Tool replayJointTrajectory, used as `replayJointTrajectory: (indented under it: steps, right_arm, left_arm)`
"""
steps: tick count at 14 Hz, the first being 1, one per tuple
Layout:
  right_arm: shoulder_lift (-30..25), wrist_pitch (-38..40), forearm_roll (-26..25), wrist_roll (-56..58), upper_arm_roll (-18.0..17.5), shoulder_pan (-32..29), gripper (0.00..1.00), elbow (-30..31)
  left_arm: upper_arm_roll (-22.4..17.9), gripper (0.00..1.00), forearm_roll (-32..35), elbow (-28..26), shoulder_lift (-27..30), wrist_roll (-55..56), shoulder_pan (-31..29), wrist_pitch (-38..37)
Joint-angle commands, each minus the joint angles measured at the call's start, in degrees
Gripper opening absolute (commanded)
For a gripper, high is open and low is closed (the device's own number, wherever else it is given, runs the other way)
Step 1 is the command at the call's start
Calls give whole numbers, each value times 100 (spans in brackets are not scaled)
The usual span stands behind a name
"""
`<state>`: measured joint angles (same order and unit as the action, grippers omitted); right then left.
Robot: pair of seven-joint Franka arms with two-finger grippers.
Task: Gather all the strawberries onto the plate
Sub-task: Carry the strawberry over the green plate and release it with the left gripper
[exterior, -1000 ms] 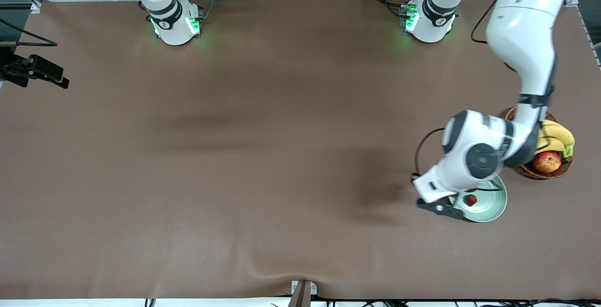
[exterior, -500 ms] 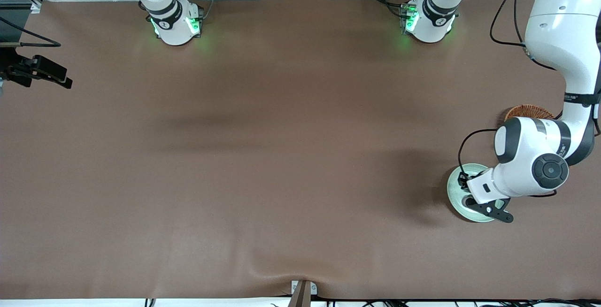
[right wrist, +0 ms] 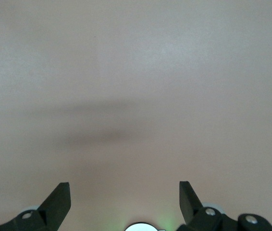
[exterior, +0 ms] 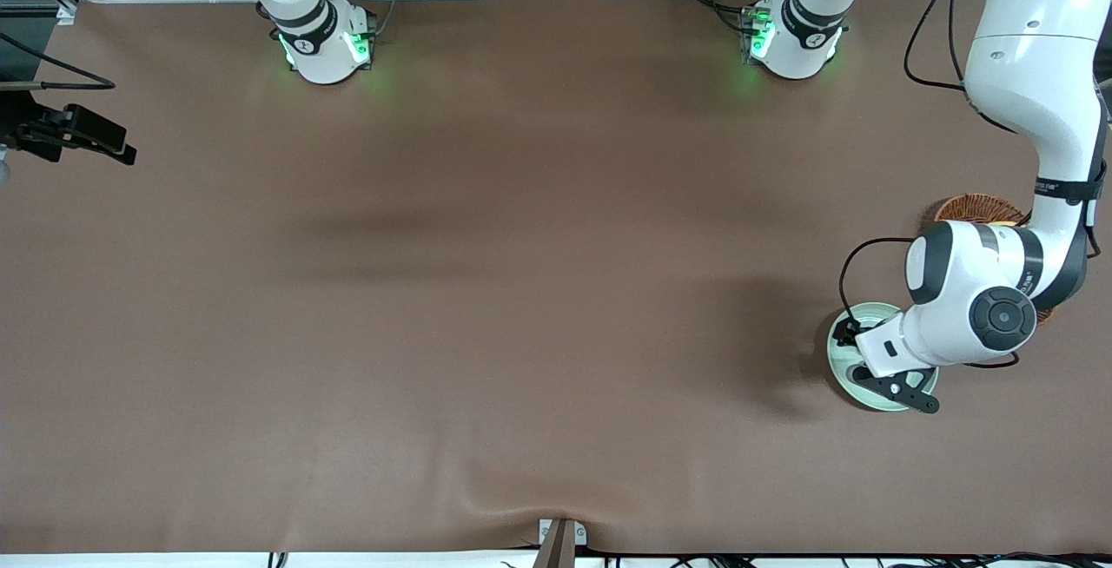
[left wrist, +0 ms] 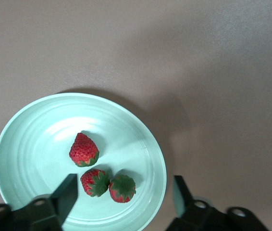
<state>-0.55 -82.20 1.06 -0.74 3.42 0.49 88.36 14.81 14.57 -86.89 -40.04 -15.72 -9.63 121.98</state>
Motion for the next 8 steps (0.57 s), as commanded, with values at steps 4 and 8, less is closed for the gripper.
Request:
replayJointTrajectory:
  steps: [4,8]
  right_arm:
    - [-16,20,-115,-119,1,91,100,23]
    - [-16,20,-115,-154,1,100,100,23]
  left_arm:
    - [21,100,90,189,-4,427,93,71]
    - [21,100,99,242,23,535,93,203]
